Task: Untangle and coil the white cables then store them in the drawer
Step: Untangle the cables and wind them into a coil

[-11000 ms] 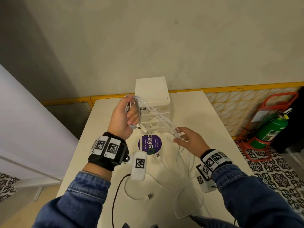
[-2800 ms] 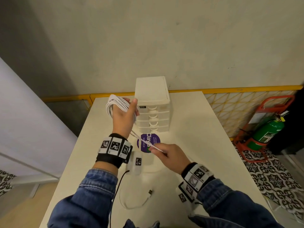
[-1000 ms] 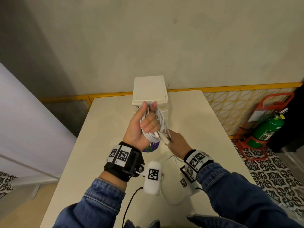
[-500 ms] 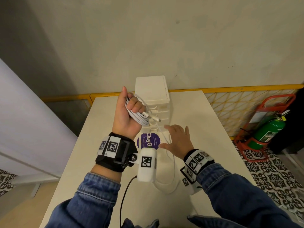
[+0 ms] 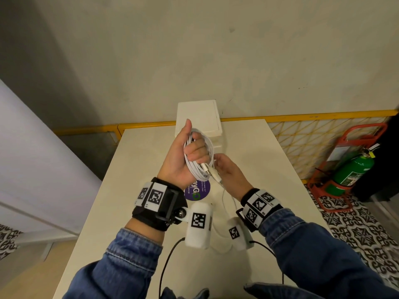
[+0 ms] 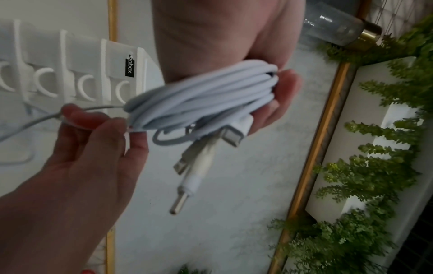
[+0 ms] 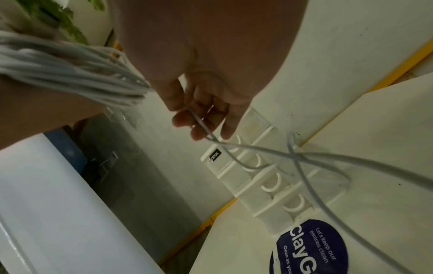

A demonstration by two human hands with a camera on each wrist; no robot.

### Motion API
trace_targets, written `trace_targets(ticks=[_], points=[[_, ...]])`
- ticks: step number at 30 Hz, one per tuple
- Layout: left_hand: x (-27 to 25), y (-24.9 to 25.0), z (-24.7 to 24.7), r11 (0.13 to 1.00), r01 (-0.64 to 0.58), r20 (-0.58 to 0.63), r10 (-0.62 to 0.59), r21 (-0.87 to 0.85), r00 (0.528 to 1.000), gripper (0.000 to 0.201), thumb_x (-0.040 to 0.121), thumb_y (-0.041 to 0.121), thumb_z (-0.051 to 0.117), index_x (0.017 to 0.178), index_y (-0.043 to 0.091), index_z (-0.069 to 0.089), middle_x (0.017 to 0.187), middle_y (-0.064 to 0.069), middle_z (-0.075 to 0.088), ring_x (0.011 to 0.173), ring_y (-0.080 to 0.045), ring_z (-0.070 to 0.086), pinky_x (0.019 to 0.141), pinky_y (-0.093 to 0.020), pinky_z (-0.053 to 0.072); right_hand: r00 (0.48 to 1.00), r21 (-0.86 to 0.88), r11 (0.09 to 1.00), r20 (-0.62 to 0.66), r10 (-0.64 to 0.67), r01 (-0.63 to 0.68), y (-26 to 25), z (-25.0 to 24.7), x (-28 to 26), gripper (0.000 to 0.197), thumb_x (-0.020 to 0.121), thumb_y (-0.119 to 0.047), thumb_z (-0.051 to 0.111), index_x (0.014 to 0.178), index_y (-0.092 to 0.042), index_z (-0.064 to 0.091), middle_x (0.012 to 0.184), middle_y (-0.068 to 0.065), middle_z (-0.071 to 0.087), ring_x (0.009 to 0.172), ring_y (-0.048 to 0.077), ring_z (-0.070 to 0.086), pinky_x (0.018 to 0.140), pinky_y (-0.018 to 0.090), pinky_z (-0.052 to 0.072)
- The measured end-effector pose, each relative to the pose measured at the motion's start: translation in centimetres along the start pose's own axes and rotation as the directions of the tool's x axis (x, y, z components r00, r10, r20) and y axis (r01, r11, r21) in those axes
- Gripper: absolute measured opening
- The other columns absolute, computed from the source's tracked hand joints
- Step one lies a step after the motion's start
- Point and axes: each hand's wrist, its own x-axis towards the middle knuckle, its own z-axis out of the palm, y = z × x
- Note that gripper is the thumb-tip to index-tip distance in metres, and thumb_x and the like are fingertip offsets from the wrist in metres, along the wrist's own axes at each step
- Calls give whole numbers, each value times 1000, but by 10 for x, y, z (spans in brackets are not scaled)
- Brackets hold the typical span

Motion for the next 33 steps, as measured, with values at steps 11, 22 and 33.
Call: trace_targets(ticks=[11,22,33], points=[[3,3,4,988,-154,-1,154,-28,988,46,86,51,50,62,12,55,36,5,44,31,-8,44,38,-19,33,997,-356,933,-40,-62,44,-8,9,-1,15,92,-11,46,88,1,55,92,17,50,84,24,49,77,33,38],[-2,39,1,666,-637,-260,742,389,617,37,95,46,44,68,19,45,45,7,41,41,-8,39,45,-19,35,943,-449,886,232,239,-114,14,5,-25,30,97,-27,38,71,-25,53,65,-8,62,66,8,55,68,20,40],[-5,14,-52,-196,281,-87,656,940,749,55,82,47,64,51,4,53,39,1,49,31,-5,44,46,-14,40,968,-323,939,250,-31,114,-35,4,-15,10,80,-21,70,87,-25,74,83,-5,75,76,13,69,73,36,57]])
